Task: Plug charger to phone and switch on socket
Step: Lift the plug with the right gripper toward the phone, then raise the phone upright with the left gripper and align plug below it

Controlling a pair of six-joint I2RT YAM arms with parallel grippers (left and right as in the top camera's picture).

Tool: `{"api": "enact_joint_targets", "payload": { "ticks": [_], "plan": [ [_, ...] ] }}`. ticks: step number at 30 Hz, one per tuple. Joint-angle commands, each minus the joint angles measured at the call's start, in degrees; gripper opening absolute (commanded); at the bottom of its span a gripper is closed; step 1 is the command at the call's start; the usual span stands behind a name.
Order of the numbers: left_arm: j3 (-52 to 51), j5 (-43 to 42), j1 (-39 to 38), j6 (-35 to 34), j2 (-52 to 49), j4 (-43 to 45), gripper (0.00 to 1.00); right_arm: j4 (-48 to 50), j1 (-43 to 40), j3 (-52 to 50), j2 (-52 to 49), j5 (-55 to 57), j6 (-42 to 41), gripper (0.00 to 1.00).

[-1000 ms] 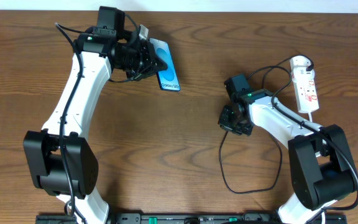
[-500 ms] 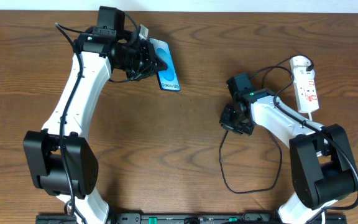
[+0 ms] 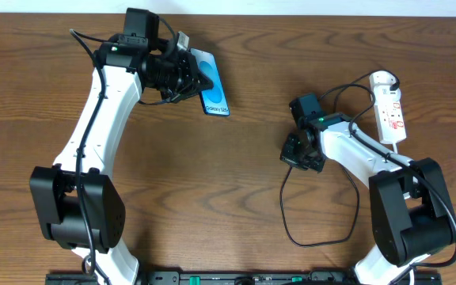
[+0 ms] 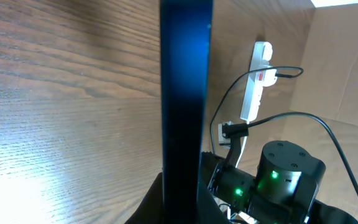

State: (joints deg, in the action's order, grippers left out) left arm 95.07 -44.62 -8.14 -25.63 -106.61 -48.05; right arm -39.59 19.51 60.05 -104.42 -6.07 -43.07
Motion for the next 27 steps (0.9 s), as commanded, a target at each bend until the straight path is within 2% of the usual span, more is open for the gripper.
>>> {"api": "enact_joint_targets", "payload": {
  "ticks": [1, 7, 11, 13, 15, 16, 21, 27],
  "plan": [
    [-0.2, -0.8, 0.0, 0.7, 1.6, 0.1, 0.07, 0.0, -0.5, -0.9, -2.3, -0.7, 0.3, 0.01],
    [-0.2, -4.7, 0.0, 0.9, 1.6, 0.9, 0.07, 0.2, -2.1, 0.3, -1.0, -6.2, 5.7, 0.01],
    [-0.2, -17.0, 0.0, 3.8, 1.6, 7.8, 0.07, 1.8, -4.0, 1.4, 1.8, -16.0, 15.2, 0.01],
    [-0.2, -25.8, 0.0, 4.0, 1.6, 14.7, 0.07, 2.7, -5.1, 1.4, 5.3, -23.6, 20.4, 0.01],
    [-0.2, -30.9, 0.0, 4.0, 1.6, 19.4, 0.07, 3.0, -5.6, 1.4, 8.0, -27.2, 22.4, 0.01],
    [-0.2, -34.0, 0.0, 3.9, 1.6, 22.7, 0.07, 3.4, -5.7, 1.4, 11.9, -31.1, 26.7, 0.01],
    [-0.2, -35.0, -0.2, -1.8, 1.7, 28.4, 0.07, 4.0, -5.7, 1.4, 20.2, -33.3, 28.9, 0.01],
    [-0.2, -42.0, -2.9, -9.7, 1.7, 45.6, 0.07, 4.5, -5.8, 1.4, 26.6, -41.6, 35.1, 0.01]
  ]
}}
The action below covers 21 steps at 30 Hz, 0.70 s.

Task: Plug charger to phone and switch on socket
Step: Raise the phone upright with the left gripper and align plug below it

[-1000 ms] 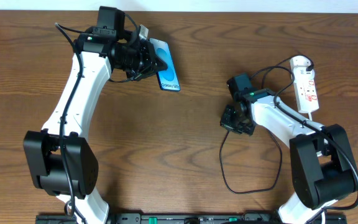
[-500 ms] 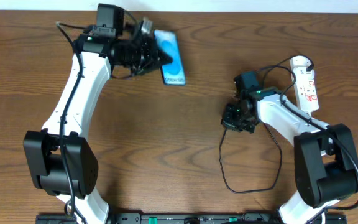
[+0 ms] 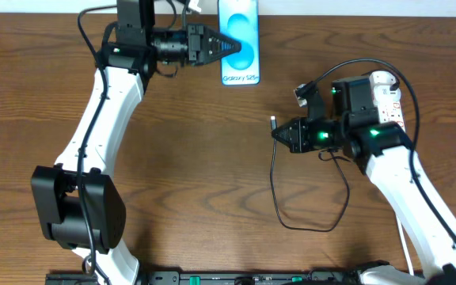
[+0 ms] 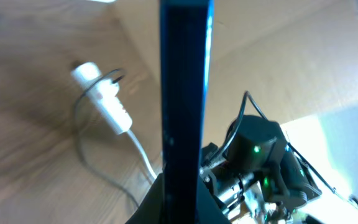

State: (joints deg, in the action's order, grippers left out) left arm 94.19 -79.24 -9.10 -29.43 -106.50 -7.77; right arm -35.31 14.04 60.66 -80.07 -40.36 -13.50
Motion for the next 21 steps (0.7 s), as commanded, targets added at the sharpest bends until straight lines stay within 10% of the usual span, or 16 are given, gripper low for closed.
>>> {"api": "enact_joint_targets", "payload": {
  "ticks": [1, 21],
  "plan": [
    [0.6, -7.3, -2.4, -7.5, 1.6, 7.5, 0.07, 0.4, -0.3, 0.8, 3.0, -8.0, 5.5, 0.01],
    [0.6, -0.5, -4.5, -21.4, 1.6, 21.9, 0.07, 11.1, -6.8, 0.8, 4.3, -28.2, 2.8, 0.01]
  ]
}}
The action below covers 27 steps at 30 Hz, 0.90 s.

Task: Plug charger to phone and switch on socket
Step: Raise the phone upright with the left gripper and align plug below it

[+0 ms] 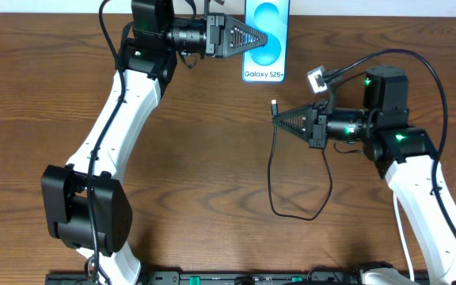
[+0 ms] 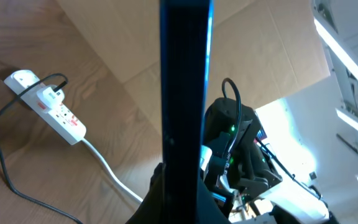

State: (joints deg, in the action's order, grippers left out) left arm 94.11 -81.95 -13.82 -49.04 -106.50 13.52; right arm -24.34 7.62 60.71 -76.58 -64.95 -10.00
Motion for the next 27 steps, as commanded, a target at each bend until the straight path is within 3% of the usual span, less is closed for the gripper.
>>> {"api": "enact_joint_targets", "payload": {
  "ticks": [1, 11, 27],
  "plan": [
    [0.7, 2.8, 0.2, -2.4, 1.6, 0.6, 0.07, 0.2, -0.2, 0.8, 0.8, -3.6, -1.0, 0.01],
    [0.7, 4.6, -0.3, -3.0, 1.6, 0.6, 0.07, 9.7, 0.0, 0.8, 0.8, -3.6, -11.9, 0.01],
    [0.7, 3.6, -3.3, -2.9, 1.6, 0.5, 0.07, 14.5, 0.0, 0.8, 0.8, -2.9, -18.0, 0.01]
  ]
}}
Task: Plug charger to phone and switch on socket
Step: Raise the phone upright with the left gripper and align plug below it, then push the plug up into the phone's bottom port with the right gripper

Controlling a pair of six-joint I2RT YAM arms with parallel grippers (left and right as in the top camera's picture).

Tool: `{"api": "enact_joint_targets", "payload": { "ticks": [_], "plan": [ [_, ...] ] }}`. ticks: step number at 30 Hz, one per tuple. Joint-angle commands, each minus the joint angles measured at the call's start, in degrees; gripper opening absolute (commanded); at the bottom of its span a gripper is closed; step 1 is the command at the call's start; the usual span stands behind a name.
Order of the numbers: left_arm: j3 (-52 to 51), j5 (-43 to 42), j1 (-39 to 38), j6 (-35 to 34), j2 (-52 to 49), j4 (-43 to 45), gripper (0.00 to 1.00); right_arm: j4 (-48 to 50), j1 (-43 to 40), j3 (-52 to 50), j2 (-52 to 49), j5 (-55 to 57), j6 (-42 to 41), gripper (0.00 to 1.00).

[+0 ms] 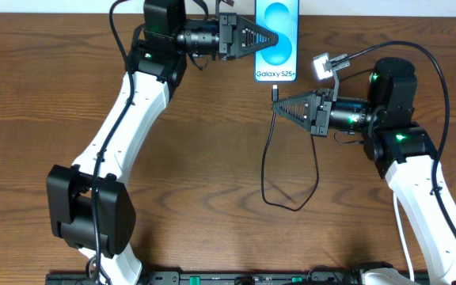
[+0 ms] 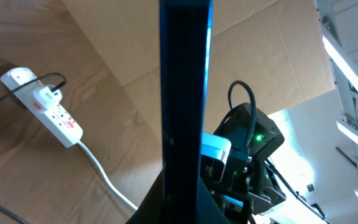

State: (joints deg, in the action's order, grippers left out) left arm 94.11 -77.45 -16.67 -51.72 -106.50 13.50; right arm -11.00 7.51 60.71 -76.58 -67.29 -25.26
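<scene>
The blue phone point(image 1: 276, 39), marked Galaxy S25+, is held off the table at the far edge, with my left gripper point(image 1: 274, 38) shut on it. In the left wrist view the phone point(image 2: 185, 93) shows edge-on as a dark upright bar. My right gripper point(image 1: 279, 103) is shut on the black charger cable point(image 1: 264, 170) just behind its plug point(image 1: 274, 91). The plug points up and sits a little below the phone's bottom edge, apart from it. The white power strip point(image 2: 42, 106) shows only in the left wrist view, with the black charger plugged into it.
The cable's slack loops over the brown wooden table point(image 1: 188, 182) under the right arm. The strip's white lead point(image 1: 403, 229) runs along the right arm toward the near edge. Brown cardboard panels point(image 2: 260, 56) stand beyond the table.
My left gripper has moved the phone slightly right. My right gripper has moved up with the plug, which is now closer to the phone's bottom edge.
At first my left gripper held the phone low at the table's left and my right gripper was down by the cable near the strip. Then the phone was up at the far edge and the plug was raised. Phone and plug have since drawn closer together.
</scene>
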Motion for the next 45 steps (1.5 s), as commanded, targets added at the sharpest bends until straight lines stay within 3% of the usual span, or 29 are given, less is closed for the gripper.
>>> {"api": "enact_joint_targets", "payload": {
  "ticks": [1, 45],
  "plan": [
    [0.7, -0.9, -0.4, -0.2, 1.6, 0.6, 0.07, 1.5, 0.1, 0.8, 0.8, -0.5, -3.1, 0.01],
    [0.7, -0.9, -0.4, -0.2, 1.6, 0.6, 0.07, 2.3, -0.5, 0.8, 0.8, 1.4, -5.6, 0.01]
  ]
}}
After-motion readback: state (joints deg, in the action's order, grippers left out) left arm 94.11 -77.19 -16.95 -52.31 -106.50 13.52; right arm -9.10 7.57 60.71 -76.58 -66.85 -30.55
